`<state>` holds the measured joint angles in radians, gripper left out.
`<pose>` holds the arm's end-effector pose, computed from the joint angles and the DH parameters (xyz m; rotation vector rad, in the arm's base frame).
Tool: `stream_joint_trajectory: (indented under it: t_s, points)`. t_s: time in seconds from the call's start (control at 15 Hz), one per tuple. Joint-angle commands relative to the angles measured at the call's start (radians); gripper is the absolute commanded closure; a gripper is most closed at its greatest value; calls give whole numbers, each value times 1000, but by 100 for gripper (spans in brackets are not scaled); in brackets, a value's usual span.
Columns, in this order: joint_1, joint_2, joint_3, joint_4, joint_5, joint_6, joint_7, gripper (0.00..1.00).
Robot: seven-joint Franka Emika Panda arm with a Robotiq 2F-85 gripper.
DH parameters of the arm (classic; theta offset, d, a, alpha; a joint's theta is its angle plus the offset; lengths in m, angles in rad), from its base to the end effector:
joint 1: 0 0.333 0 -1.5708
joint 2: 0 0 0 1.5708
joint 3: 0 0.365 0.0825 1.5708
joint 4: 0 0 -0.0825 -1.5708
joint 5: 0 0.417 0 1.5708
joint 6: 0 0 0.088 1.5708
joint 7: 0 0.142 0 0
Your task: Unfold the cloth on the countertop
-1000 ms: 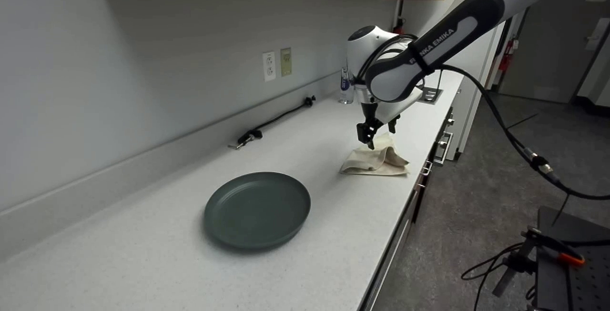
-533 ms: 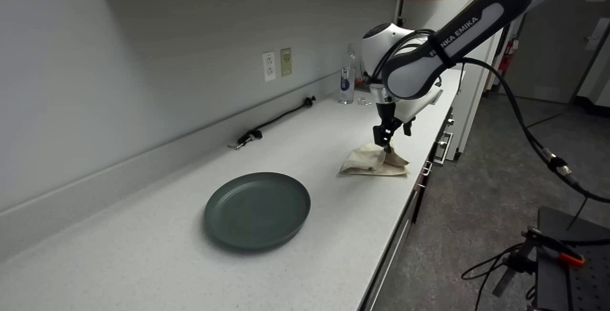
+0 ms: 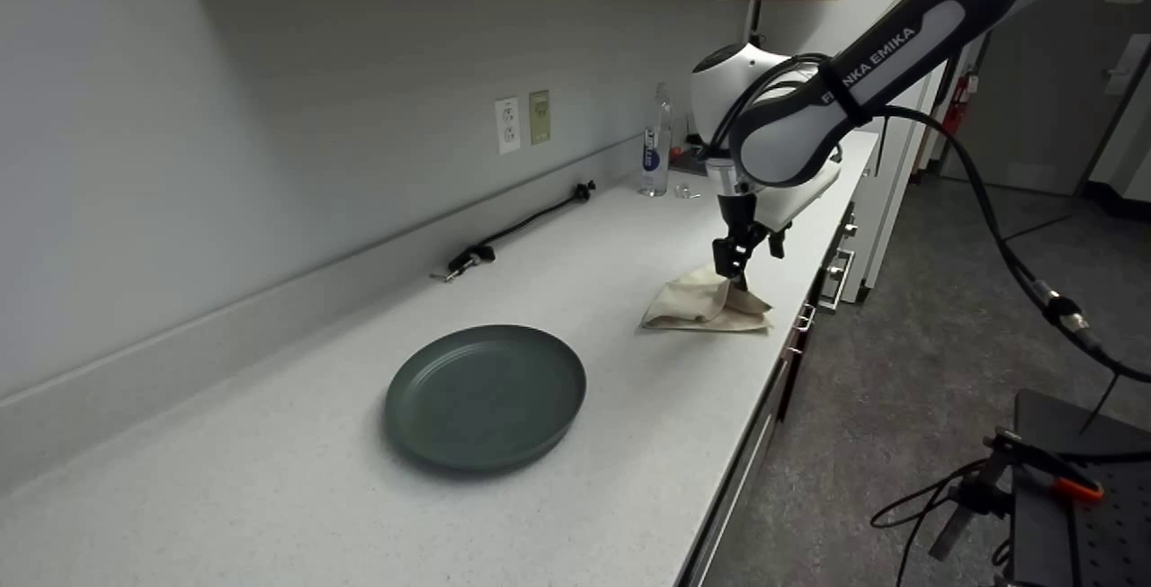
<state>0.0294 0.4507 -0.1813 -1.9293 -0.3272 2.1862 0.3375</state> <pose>0.6333 -0.1146 0.2329 2.7646 -0.3654 -0.2256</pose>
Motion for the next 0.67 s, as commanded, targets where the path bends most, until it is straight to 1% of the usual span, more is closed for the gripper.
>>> stream_joint_trajectory:
  t_s: [0.0,0.27,0.6]
  points:
    - [-6,31,-8,25,-15,-4,25,0]
    - [-33,76,-15,50,-8,13,-21,0]
    - [-97,128,11,116,34,-3,-179,0]
